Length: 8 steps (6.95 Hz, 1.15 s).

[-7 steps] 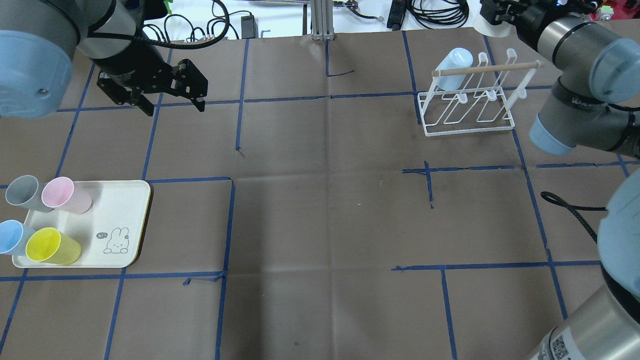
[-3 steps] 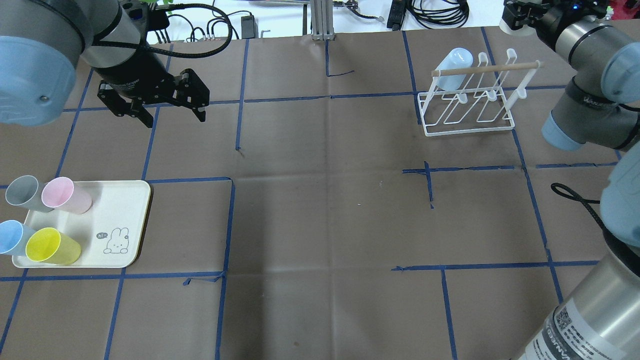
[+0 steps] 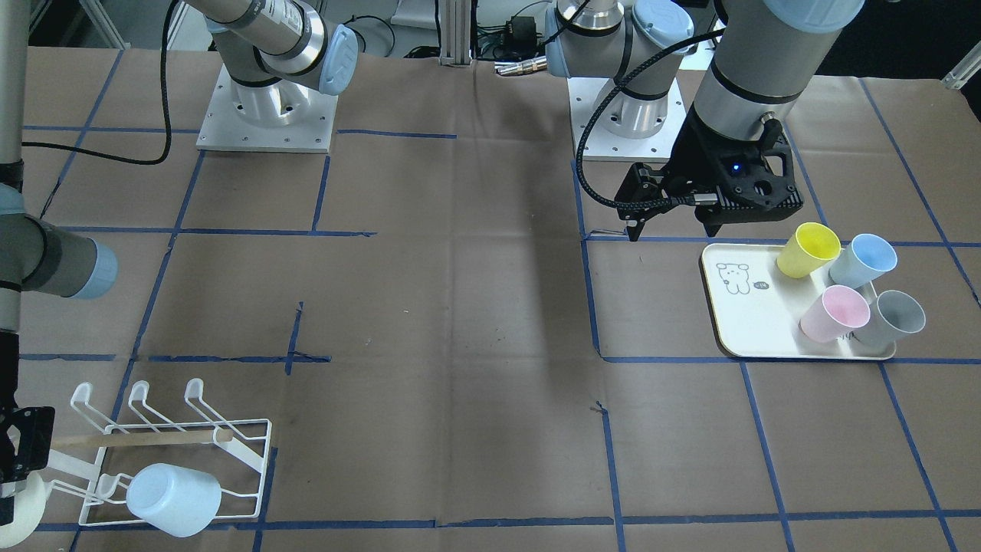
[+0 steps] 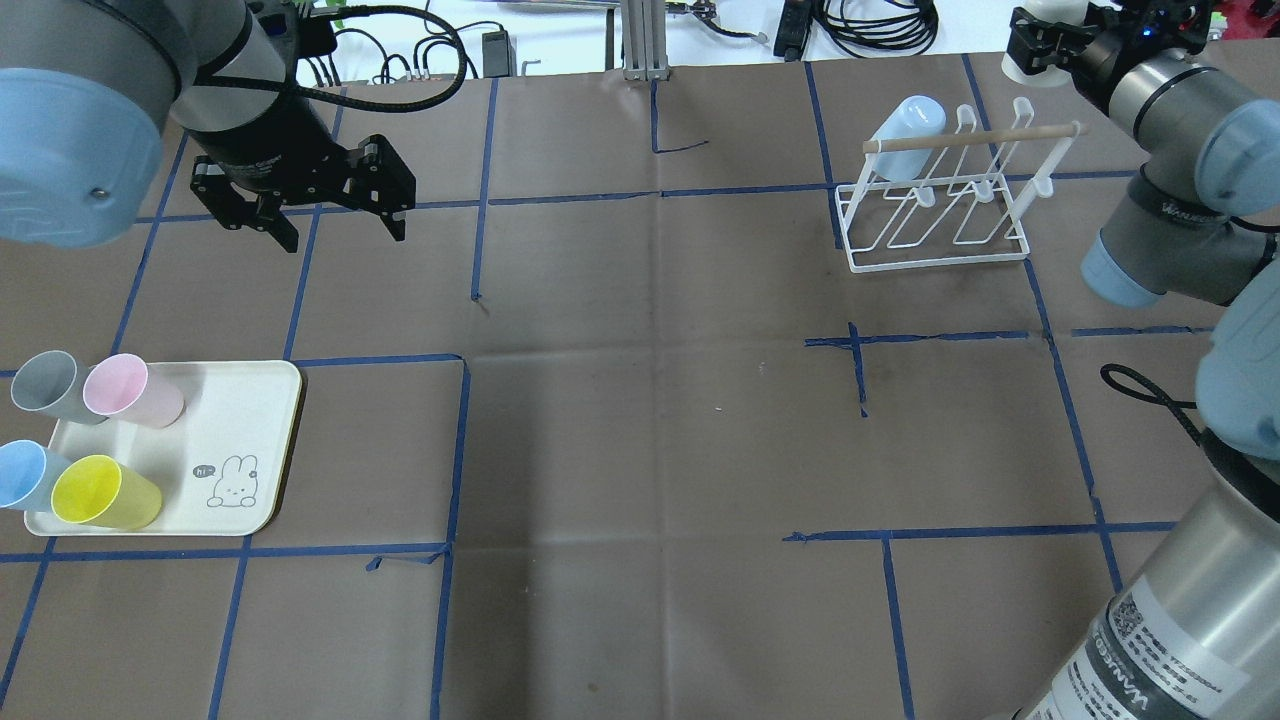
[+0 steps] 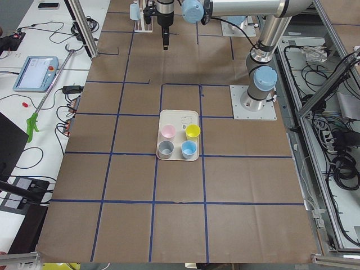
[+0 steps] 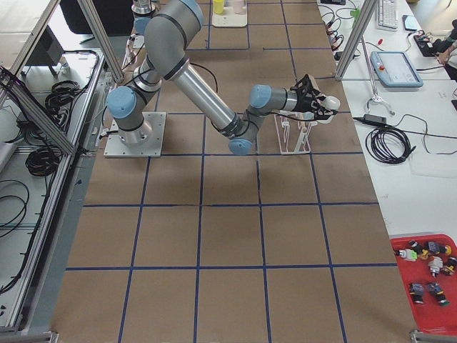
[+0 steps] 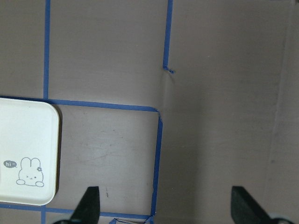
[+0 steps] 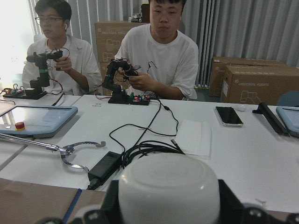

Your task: Transfer IKEA cup to right arm and place on rack

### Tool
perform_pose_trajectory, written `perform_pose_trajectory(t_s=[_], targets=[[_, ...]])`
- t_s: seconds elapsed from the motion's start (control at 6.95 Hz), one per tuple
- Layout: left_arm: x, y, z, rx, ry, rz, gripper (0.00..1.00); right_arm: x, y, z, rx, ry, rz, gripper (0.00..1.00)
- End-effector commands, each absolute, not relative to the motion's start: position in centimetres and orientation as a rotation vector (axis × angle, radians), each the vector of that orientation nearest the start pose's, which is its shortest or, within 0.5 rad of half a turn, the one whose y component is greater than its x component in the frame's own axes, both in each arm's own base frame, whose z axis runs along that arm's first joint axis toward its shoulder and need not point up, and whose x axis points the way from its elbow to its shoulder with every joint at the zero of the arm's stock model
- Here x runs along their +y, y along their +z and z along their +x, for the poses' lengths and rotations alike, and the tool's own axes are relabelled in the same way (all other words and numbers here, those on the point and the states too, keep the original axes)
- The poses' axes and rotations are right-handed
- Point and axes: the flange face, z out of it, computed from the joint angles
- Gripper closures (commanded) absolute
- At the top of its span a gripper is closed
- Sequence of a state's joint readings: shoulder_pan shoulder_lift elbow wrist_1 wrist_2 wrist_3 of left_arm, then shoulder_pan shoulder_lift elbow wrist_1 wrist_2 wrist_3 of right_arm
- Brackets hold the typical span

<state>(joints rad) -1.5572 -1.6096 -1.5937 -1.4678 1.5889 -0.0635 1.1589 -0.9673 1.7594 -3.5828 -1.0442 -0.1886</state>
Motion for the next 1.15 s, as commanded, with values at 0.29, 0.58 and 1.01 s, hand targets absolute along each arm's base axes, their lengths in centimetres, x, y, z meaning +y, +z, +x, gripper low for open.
perform_pose_trajectory(t_s=[0.29, 0.58, 1.01], targets=[[-50.9, 47.6, -13.7, 3.121, -0.099, -0.078, 0.0, -65.0, 27.6, -8.5, 2.478, -1.773, -0.167, 0.7], [-50.9, 47.5, -13.7, 3.121, -0.097, -0.075, 0.0, -64.9, 27.0, -8.6, 2.485, -1.757, -0.16, 0.7], [-50.8, 47.6, -13.5, 3.12, -0.099, -0.051, 0.0, -64.4, 26.3, -8.3, 2.492, -1.721, -0.142, 0.42]])
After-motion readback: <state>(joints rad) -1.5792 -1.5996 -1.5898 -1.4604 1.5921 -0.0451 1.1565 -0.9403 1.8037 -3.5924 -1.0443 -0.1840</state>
